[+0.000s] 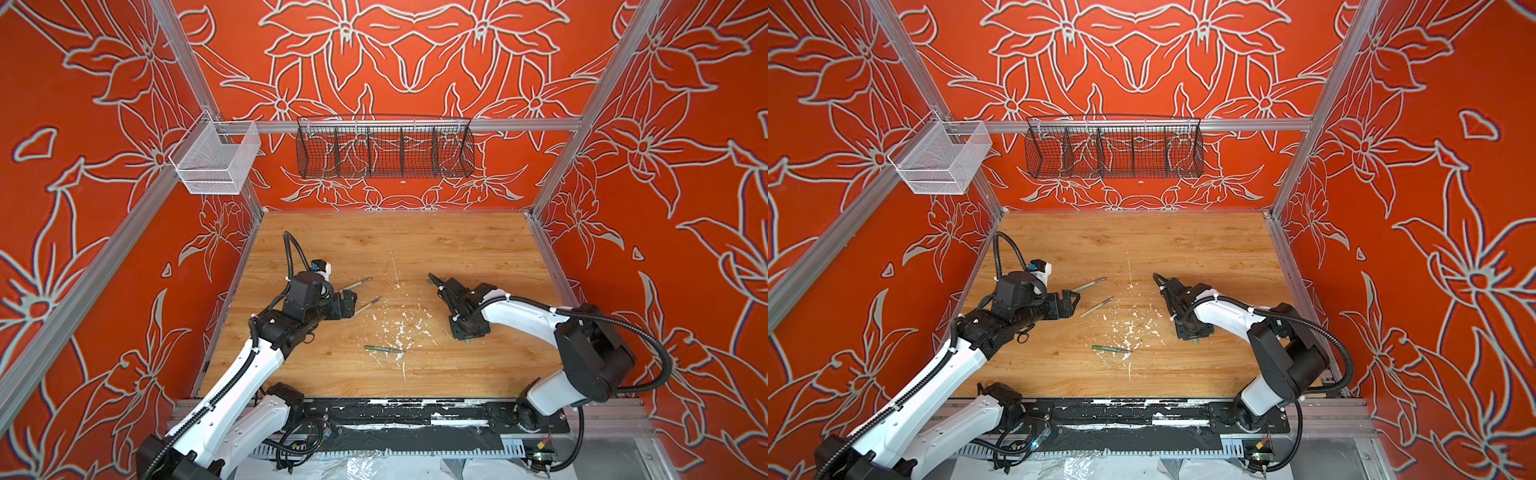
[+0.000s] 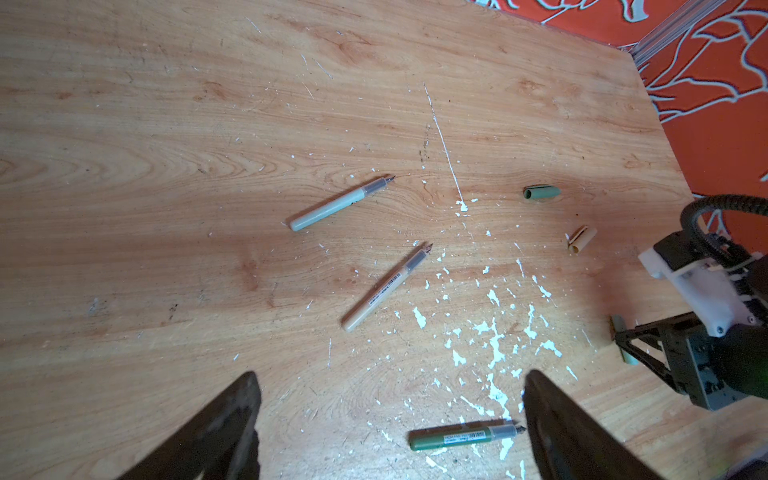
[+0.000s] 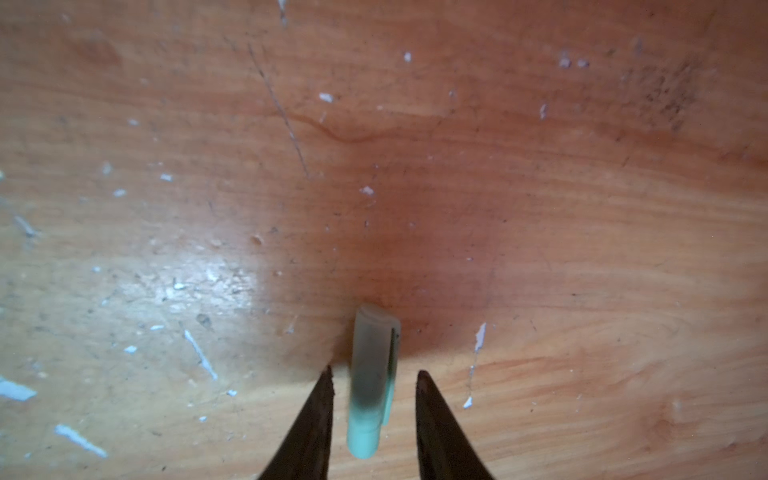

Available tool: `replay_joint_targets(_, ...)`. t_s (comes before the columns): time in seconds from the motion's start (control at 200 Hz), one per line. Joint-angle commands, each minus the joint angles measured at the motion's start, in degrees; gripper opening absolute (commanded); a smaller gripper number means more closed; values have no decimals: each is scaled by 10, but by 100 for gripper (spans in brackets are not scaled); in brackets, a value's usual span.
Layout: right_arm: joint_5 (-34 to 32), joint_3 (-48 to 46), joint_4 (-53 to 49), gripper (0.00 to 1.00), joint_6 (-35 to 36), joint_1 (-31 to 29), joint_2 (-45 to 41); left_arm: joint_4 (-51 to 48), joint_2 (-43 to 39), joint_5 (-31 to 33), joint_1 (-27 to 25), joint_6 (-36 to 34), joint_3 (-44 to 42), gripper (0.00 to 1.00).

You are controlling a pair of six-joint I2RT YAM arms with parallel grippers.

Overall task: Insert the pens into the pen caps
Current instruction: 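Lower the right gripper over the pale green cap and close on it, then lift the pale green cap upright with the right gripper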

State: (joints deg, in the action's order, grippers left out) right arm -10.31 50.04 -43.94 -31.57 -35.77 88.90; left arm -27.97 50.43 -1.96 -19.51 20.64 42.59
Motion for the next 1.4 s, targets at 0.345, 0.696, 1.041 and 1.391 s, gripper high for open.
replay_joint_targets(0.345,-28,23,3,26,12,-4,43,-4,-3,13,-3,-1,2,97)
replay_joint_targets(0.696,-18,16,10,16,20,-4,47,-4,-3,12,-3,-4,3,97)
replay_joint_targets(1.041,-6,13,-3,20,36,-2,43,-2,0,7,-4,-6,1,97)
replay_joint_targets(1.391,-20,24,-30,23,36,-3,58,-2,8,6,-4,-5,1,97)
